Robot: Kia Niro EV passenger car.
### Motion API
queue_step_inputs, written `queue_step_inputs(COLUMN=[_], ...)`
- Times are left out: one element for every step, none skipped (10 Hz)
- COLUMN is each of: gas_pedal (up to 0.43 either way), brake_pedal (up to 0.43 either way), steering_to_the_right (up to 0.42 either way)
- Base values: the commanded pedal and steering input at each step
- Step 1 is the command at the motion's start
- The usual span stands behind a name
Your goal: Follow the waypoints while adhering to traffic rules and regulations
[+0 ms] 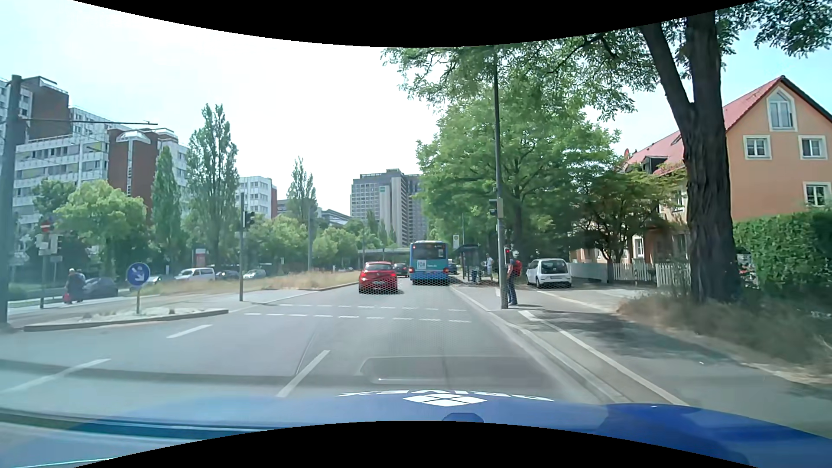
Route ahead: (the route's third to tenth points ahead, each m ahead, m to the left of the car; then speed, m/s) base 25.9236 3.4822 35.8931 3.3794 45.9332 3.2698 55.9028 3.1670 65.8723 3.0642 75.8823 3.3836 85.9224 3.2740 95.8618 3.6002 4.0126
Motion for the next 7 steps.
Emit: queue_step_inputs(gas_pedal=[0.449, 0.449, 0.449, 0.461, 0.461, 0.461, 0.461], brake_pedal=[0.0, 0.0, 0.0, 0.0, 0.0, 0.0, 0.0], steering_to_the_right=[-0.021, -0.031, -0.037, -0.044, -0.05, -0.055, -0.063])
